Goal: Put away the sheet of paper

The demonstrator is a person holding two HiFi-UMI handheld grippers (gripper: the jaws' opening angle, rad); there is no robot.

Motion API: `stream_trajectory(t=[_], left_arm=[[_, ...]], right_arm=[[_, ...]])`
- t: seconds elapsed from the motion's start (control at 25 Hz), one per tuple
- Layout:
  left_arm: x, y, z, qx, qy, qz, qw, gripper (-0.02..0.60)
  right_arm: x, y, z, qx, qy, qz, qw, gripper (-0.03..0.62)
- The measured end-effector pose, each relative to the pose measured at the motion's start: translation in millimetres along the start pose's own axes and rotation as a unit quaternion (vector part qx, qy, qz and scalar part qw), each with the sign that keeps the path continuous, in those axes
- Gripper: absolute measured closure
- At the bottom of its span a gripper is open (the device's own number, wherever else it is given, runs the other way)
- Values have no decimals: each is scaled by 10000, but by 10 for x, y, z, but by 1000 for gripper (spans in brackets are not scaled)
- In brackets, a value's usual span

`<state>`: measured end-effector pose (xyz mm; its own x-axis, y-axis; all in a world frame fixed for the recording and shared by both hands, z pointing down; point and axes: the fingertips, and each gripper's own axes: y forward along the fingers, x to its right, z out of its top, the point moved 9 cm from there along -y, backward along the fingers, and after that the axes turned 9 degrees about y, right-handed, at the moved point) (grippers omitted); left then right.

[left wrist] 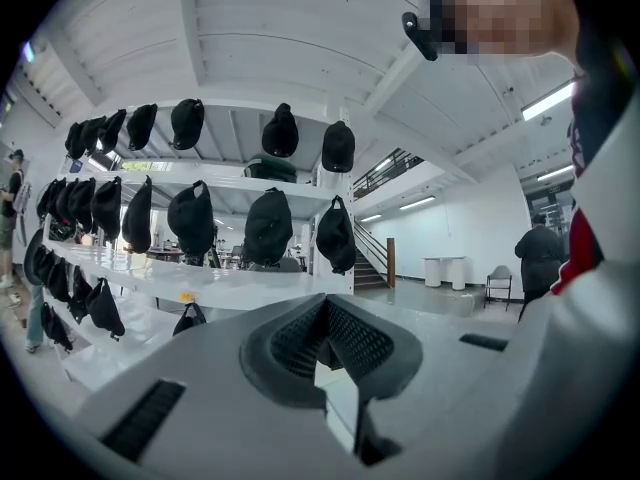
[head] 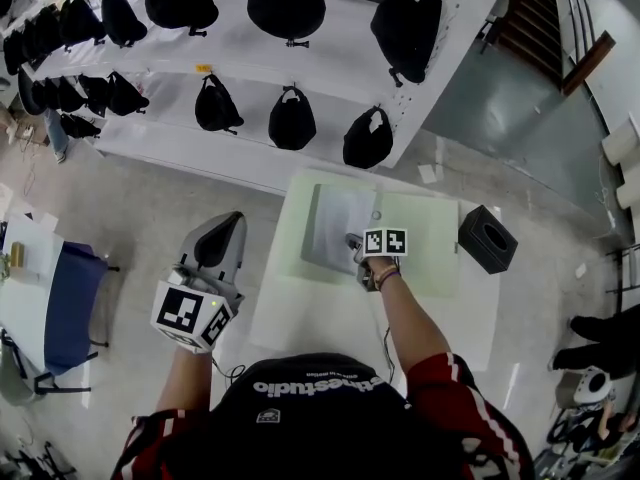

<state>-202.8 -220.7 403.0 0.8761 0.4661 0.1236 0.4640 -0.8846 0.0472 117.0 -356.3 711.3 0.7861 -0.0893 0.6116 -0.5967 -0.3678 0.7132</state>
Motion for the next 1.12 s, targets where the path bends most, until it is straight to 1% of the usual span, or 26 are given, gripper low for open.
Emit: stream_trajectory(t=[0.28,0.6,0.76,0.84,0.96,1.12], left_arm=[[-50,-53,-31,-85,-87,87,9999,578],[-68,-86,-43,-65,-88,100,9999,578],[-70,-98,-45,-62,-64,109,9999,578],[-66,-111,-41,-78,-74,129,9999,578],[-55,-129,-24,-72,-74,147,9998,578],[-32,-143,-11,-43,-45,130,9999,578]], right_arm=[[-83,137,-8,-119,-110,-4,9999,591],[-116,165,-37,-142,-90,63,9998,591],[-117,163,-32,-105,-225,-34,9997,584],[-111,161,-43,-87,-310,-91,9994,558],[-95,134,-49,1,-308,-123,9994,496],[-21,70,-59,99,-258,-290,9992,488]])
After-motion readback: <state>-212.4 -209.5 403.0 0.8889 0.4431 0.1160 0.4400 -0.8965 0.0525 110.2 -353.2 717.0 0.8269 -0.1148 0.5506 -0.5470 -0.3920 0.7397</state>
